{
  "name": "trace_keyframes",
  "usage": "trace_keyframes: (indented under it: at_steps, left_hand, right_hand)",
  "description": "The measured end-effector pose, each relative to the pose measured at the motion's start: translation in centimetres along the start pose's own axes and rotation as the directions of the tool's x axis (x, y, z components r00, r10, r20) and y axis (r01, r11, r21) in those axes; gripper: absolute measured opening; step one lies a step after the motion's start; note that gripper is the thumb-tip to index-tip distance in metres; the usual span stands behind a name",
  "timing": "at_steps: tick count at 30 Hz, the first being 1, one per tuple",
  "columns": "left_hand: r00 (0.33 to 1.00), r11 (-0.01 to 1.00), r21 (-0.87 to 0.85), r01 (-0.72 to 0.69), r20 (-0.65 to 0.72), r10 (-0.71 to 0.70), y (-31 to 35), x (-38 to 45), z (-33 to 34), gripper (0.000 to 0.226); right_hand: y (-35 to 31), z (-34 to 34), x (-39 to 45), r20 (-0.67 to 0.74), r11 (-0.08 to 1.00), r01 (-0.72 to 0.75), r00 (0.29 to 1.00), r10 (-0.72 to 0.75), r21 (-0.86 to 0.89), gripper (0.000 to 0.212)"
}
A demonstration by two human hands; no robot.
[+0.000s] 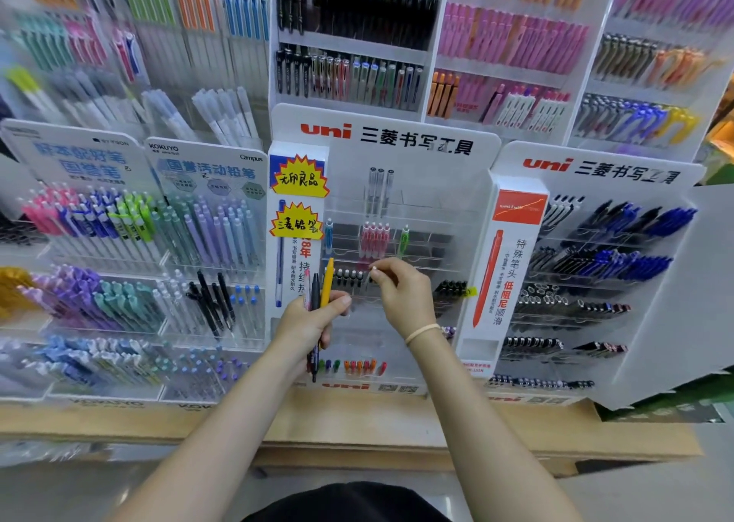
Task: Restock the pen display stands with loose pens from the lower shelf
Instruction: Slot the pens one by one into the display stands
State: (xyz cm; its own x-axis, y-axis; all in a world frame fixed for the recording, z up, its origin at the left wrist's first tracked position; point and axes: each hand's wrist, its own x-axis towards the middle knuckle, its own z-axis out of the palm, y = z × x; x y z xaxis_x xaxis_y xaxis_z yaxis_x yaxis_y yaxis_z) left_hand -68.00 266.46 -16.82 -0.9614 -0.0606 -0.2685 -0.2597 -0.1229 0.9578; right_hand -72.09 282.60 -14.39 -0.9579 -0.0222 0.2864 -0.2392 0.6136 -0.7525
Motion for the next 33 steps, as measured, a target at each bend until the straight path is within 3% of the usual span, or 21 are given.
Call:
trace_keyframes:
  at_steps: [7,10,12,14,16,22,25,28,33]
  left_hand:
    - [0.999,1.0,-0.014,0.025,0.047,-0.025,-0.2,-0.1,-0.8,0.019]
    - [0.995,0.999,0.005,0.041,0.096,-0.041,0.2,-0.3,-0.9,0.021]
    - [0.987,0.998,0.039,0.05,0.149,-0.055,0.5,-0.6,-1.0,0.02]
    - [0.971,0.994,0.097,0.044,0.229,-0.065,0.8,-1.0,-0.8,0.017]
    - [0.95,0.989,0.146,0.037,0.303,-0.08,0.9,-1.4,-0.4,0.017]
    - [0.944,0.985,0.133,0.115,0.294,-0.15,0.2,-2.0,-1.3,0.018]
    - [0.961,0.987,-0.017,0.161,0.231,-0.153,-0.6,-2.1,-2.0,0.03]
    - [0.982,0.961,-0.222,0.167,0.129,-0.14,-0.6,-2.2,-2.0,0.025]
    - [0.988,0.929,-0.34,0.143,0.104,-0.114,0.4,-2.4,-2.5,0.045]
  right_hand:
    - [-0.1,0.6,0.3,0.081,0.994,-0.062,0.994,0.069,-0.084,0.02]
    - [-0.5,-0.2,-0.2,-0.019,0.991,0.009,1.0,-0.012,-0.132,0.028]
    - [-1.9,-0.9,-1.1,-0.024,0.999,-0.018,1.0,0.018,0.027,0.018]
    - [-3.2,-1.2,-1.7,0.149,0.966,-0.161,0.98,0.133,0.2,0.016]
    - [-3.6,-1.2,-2.1,0.246,0.93,-0.262,0.949,0.199,0.259,0.021]
    - [-2.6,-2.2,-4.0,0.063,0.733,-0.377,0.907,0.417,0.566,0.025]
    - [-2.5,-3.0,-4.7,0.025,0.655,-0.382,0.874,0.485,0.652,0.015]
    - [-3.2,-2.9,-5.8,0.174,0.599,-0.439,0.877,0.448,0.67,0.01]
    - [-4.1,-0.6,-7.6,0.461,0.668,-0.545,0.826,0.325,0.506,0.011]
